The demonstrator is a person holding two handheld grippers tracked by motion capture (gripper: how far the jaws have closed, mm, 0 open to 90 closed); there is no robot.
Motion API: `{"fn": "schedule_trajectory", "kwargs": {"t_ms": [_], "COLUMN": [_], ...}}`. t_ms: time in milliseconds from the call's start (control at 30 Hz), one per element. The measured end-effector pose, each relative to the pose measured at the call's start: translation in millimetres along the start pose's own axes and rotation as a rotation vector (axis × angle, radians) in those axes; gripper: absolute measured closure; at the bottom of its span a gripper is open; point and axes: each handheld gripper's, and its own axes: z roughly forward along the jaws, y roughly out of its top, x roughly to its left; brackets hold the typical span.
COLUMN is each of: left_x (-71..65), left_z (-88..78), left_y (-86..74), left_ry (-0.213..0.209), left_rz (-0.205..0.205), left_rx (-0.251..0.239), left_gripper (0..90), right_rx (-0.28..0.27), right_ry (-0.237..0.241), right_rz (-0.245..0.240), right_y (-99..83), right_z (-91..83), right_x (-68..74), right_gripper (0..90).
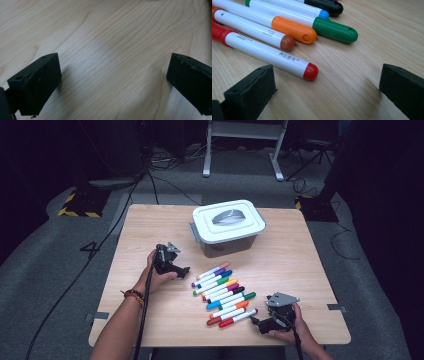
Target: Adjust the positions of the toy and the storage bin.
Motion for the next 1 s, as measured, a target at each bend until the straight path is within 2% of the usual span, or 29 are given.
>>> {"fn": "schedule_trajectory", "kwargs": {"t_ms": [233, 267, 333, 500, 733, 1000], "left_x": [-7.3, -8.8, -10.4, -19.4, -26.1, -29.3], "left_z": [9.8, 11.5, 12.4, 15.4, 16.4, 14.6], "left_y": [11.2, 13.4, 14.2, 18.1, 18.7, 16.4], "left_ry": [-0.012, -0.016, -0.019, -0.045, -0.077, -0.103], "left_rz": [0.009, 0.024, 0.019, 0.059, 0.091, 0.119], "left_rx": [0.004, 0.004, 0.004, 0.008, 0.006, 0.006], "left_gripper": [0.3, 0.3, 0.3, 0.3, 0.4, 0.5], "right_rx": [0.003, 0.003, 0.003, 0.001, 0.000, -0.006], "right_ry": [0.001, -0.007, -0.012, -0.027, -0.052, -0.086], "right_rz": [0.004, 0.004, 0.011, 0.023, 0.048, 0.039], "right_y": [1.2, 1.8, 1.9, 2.1, 3.4, 5.7], "right_z": [1.1, 1.4, 1.6, 2.1, 3.5, 4.6], "right_x": [0.4, -0.1, -0.5, -2.9, -5.5, -3.1], "right_gripper": [0.4, 0.4, 0.4, 0.4, 0.6, 2.9]}}
